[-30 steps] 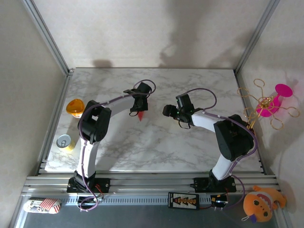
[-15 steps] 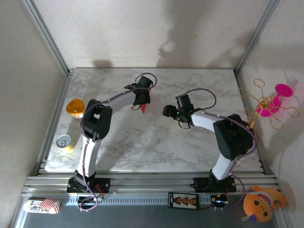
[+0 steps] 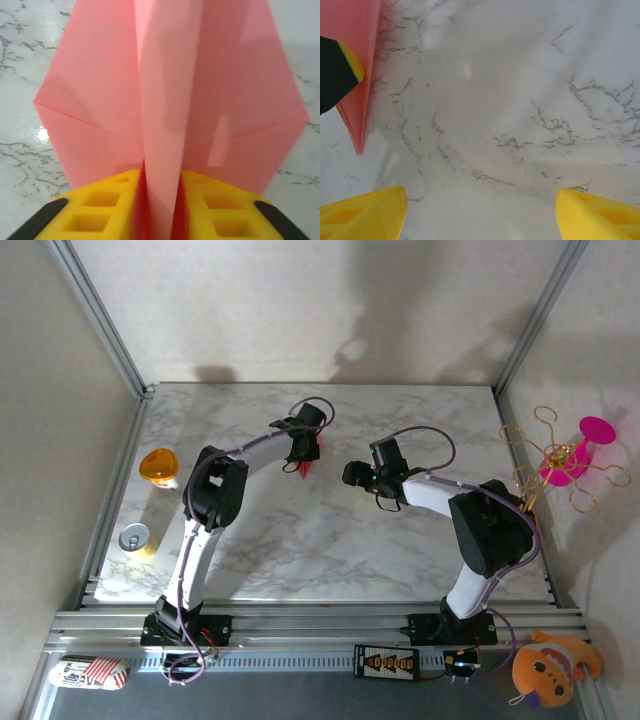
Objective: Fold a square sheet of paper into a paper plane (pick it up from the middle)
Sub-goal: Move the paper plane to the top-center of the table.
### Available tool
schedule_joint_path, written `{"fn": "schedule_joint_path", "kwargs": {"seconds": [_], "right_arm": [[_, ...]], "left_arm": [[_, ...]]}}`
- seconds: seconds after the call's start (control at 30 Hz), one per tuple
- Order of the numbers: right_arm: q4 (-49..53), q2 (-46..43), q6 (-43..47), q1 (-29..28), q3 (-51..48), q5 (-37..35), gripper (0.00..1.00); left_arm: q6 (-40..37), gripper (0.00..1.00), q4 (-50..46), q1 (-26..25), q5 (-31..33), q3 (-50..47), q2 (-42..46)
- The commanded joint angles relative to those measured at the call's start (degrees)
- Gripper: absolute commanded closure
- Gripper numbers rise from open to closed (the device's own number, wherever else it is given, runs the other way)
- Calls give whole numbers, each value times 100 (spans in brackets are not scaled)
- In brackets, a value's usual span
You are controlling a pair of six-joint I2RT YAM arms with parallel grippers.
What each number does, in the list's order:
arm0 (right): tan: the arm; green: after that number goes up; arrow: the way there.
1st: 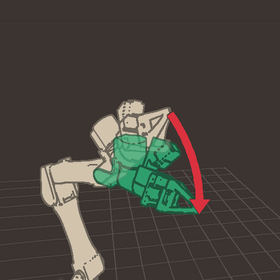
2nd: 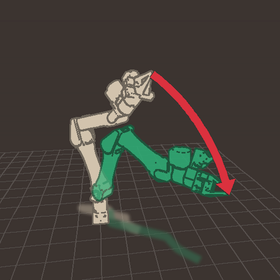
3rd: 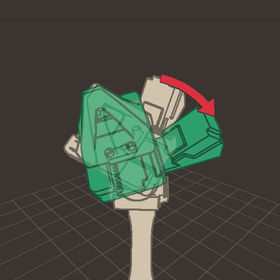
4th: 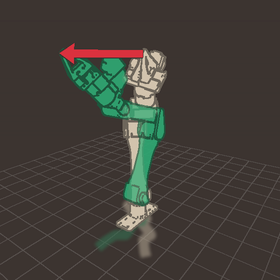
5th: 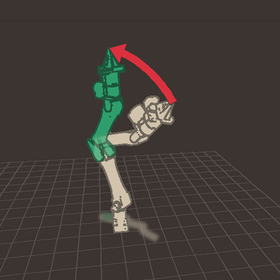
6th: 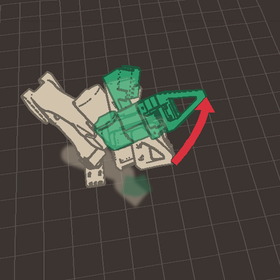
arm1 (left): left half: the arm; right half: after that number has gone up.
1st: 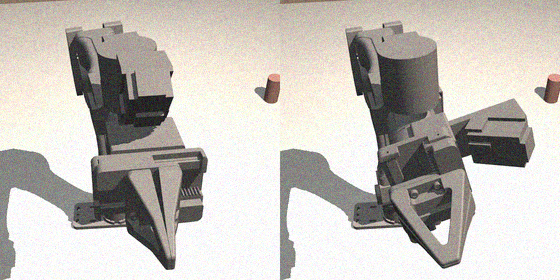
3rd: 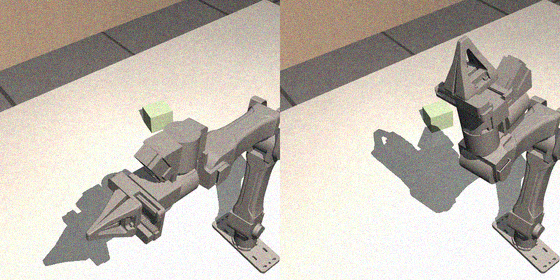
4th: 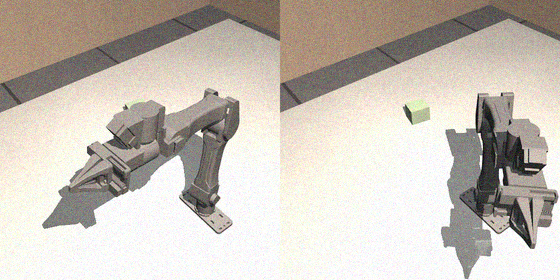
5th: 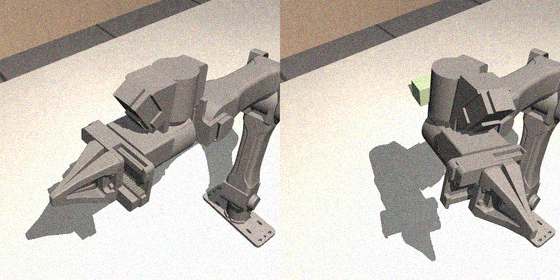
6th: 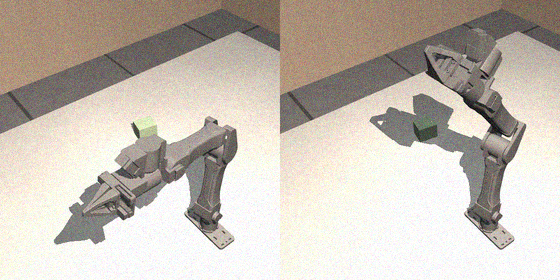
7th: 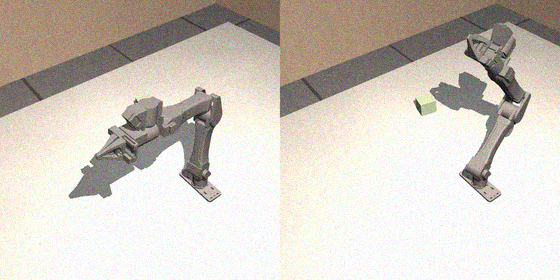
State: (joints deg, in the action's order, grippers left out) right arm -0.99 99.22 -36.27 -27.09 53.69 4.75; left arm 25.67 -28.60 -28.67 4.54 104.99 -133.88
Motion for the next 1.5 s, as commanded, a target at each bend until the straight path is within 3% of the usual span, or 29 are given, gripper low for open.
{"fn": "schedule_joint_path", "kwargs": {"seconds": [0.0,0.73,1.0,1.47], "right_arm": [[-23,44,-55,20,150,60,22],[-24,71,-84,20,150,75,22],[-19,71,-89,20,159,58,22],[3,46,-108,20,205,42,22]], "left_arm": [[-32,72,-127,54,118,179,-123],[-197,56,-416,54,470,552,-812],[-206,57,-538,36,589,767,-1008],[278,52,-280,10,663,944,-9]]}}
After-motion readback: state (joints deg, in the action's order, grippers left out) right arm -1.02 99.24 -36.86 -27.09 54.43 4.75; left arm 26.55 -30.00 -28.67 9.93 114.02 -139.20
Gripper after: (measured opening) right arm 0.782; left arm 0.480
